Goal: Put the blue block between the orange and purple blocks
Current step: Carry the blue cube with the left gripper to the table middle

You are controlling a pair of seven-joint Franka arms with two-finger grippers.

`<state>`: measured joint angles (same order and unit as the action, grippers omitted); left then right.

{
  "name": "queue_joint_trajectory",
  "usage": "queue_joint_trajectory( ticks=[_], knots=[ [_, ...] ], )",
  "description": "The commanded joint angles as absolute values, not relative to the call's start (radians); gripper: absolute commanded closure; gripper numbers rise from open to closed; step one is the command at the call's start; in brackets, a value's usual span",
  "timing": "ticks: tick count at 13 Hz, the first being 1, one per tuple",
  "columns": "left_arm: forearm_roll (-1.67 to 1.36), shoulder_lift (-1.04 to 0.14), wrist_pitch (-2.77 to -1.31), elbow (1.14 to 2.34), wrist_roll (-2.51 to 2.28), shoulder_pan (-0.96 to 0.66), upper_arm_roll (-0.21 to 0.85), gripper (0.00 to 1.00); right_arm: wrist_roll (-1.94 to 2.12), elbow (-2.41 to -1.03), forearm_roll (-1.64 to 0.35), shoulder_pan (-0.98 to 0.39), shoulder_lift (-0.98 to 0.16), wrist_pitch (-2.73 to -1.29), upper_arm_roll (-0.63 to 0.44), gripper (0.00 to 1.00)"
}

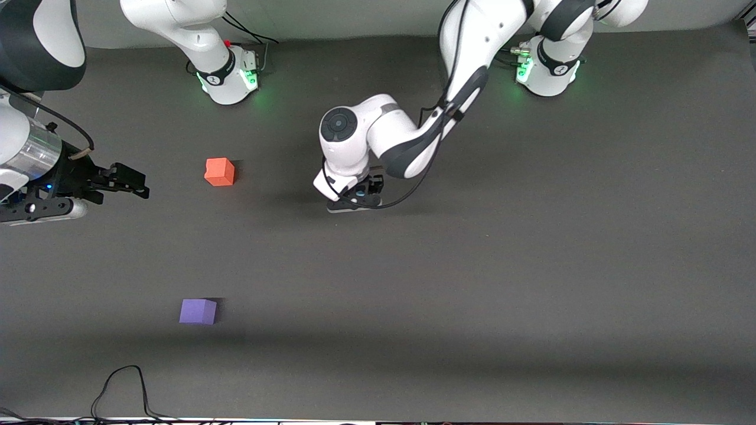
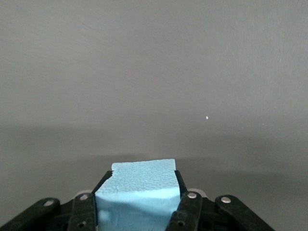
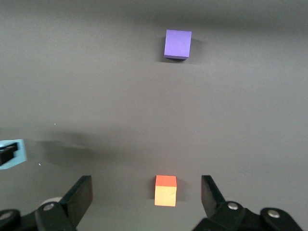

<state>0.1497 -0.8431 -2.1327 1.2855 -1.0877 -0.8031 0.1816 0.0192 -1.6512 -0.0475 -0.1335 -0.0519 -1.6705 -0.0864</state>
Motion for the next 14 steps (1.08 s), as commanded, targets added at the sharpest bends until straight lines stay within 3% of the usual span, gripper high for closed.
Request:
queue_joint_trajectory(
  ticks=[1,4,5,6,7,10,14],
  knots=[
    [0.205,-0.926,-2.193,1.236,-1.12,-0.831,0.163,0.57,0.032,-1.675,-0.063,-0.137,-0.034,-1.684,-0.094,0.0],
    [0.213,-0.957,-2.218,1.238,-1.121,-0.833,0.163,0.57,0.034,-1.675,-0.063,-0.138,-0.034,-1.681,-0.094,0.0],
    [0.225,-0.968,-2.221,1.238,-1.121,-0.834,0.161,0.46,0.032,-1.675,-0.063,-0.137,-0.034,-1.675,-0.094,0.0],
    [0.244,-0.963,-2.221,1.238,-1.118,-0.83,0.163,0.1,0.034,-1.675,-0.061,-0.138,-0.034,-1.666,-0.094,0.0],
    [0.238,-0.951,-2.198,1.236,-1.117,-0.825,0.163,0.0,0.034,-1.677,-0.061,-0.138,-0.035,-1.658,-0.094,0.0],
    [0.226,-0.87,-2.091,1.23,-1.105,-0.757,0.182,0.0,0.035,-1.667,-0.078,-0.138,-0.051,-1.666,-0.069,0.0],
    [0.122,-0.662,-1.898,1.241,-0.965,-0.495,0.349,0.0,-0.056,-1.675,-0.103,-0.138,-0.069,-1.683,0.029,0.0]
  ],
)
